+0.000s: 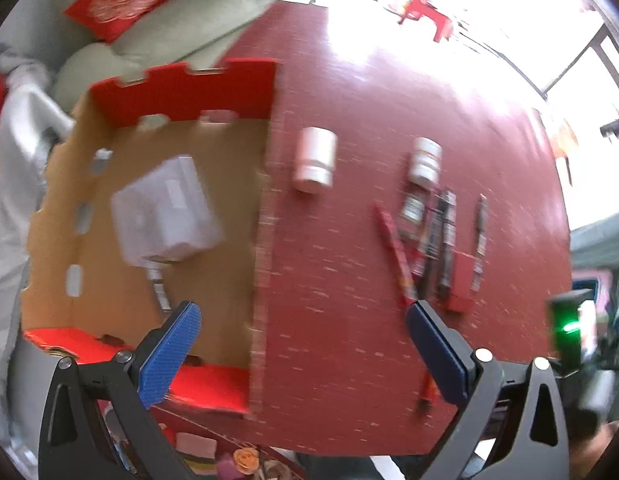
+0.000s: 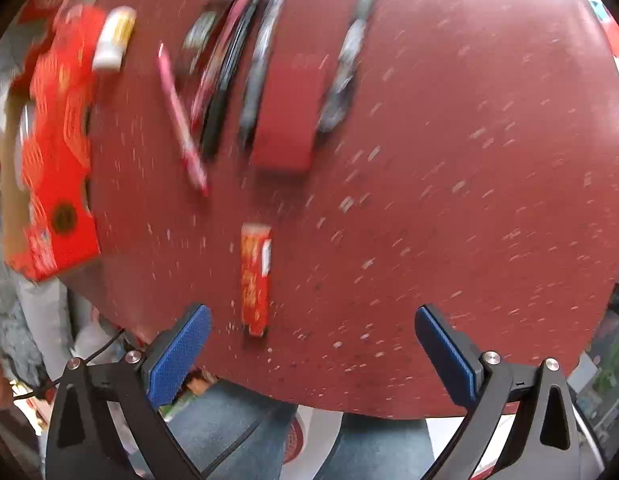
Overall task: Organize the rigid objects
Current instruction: 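Grasp the red cylindrical tube upright with the right tool, then grasp the pink pen with the left tool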
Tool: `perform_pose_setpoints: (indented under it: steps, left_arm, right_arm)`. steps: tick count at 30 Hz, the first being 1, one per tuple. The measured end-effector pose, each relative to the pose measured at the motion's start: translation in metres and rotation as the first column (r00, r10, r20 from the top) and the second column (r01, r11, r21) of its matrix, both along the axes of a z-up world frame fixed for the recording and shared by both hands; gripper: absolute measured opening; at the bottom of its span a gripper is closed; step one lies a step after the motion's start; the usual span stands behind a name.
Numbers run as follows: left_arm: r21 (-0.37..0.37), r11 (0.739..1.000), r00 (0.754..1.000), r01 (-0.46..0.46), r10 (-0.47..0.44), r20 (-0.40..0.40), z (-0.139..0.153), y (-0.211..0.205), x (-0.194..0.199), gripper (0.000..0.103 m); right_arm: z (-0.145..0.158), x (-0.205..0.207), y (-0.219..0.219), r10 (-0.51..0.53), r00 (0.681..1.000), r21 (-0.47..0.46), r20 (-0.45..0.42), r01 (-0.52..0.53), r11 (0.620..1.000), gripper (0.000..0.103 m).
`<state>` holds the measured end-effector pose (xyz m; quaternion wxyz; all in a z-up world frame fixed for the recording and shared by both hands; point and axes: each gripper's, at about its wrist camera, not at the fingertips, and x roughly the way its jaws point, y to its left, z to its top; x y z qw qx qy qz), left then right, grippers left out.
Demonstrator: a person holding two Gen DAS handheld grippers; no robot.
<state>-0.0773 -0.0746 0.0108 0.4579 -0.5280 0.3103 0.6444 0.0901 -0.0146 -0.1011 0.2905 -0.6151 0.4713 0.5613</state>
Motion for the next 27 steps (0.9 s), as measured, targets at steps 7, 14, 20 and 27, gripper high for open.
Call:
perform_pose_setpoints:
  steps: [7, 14, 20, 27]
  left_arm:
    - [-0.052, 0.999, 1.0, 0.016, -0.015, 0.019, -0.011, 0.029, 0.038, 0.103]
    - [-0.131, 0.986, 0.995, -0.103, 0.104, 0.006, -0.059, 0.063, 0.055, 0.103]
    - [-0.189, 0.956, 0.974, -0.227, 0.224, -0.034, -0.097, 0.077, 0.049, 0.103]
    - [-0.219, 0.939, 0.964, -0.265, 0.266, -0.028, -0.117, 0.081, 0.035, 0.103]
  right_arm:
    - [-0.018, -0.042, -0.017, 0.115, 0.991, 0.129, 0.066, -0.122, 0.984, 0.091]
    - [-0.007, -0.007, -0.017, 0.131, 0.974, 0.231, 0.183, -0.172, 0.958, 0.02]
    - [-0.013, 0.039, -0.002, 0.068, 0.988, 0.19, 0.138, -0.094, 0.977, 0.02]
    - [-0.016, 0.05, 0.004, 0.089, 0.988, 0.194, 0.123, -0.112, 0.975, 0.02]
